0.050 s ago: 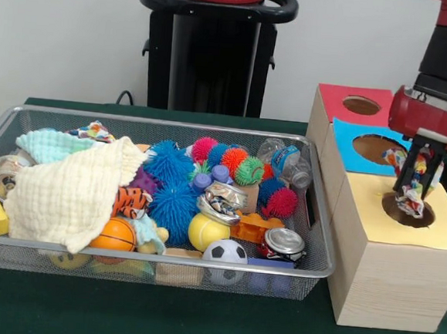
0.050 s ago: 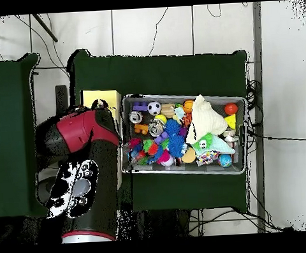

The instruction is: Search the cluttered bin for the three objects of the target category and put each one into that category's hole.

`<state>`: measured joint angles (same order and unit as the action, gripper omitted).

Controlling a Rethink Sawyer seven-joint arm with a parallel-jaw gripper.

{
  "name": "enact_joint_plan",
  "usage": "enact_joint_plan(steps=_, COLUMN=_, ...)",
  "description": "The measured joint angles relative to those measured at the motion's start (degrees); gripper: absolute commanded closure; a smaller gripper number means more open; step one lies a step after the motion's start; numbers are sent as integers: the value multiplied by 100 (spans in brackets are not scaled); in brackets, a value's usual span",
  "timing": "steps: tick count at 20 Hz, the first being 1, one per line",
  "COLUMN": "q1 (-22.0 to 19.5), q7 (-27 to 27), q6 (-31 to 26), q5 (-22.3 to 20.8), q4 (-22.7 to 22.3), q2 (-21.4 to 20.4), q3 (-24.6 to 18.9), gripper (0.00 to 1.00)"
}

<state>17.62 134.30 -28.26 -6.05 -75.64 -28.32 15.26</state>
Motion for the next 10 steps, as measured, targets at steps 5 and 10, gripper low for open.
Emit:
enact_joint_plan(steps=5, q1=100, q7=0, q6=1, q5=142, q4=56, q2=56, q3=91, gripper=100)
enact_joint_plan(steps=10, q1=125, q7=0, q6=-1, q5=184, q4=86, q2=122, q3=182, gripper=100)
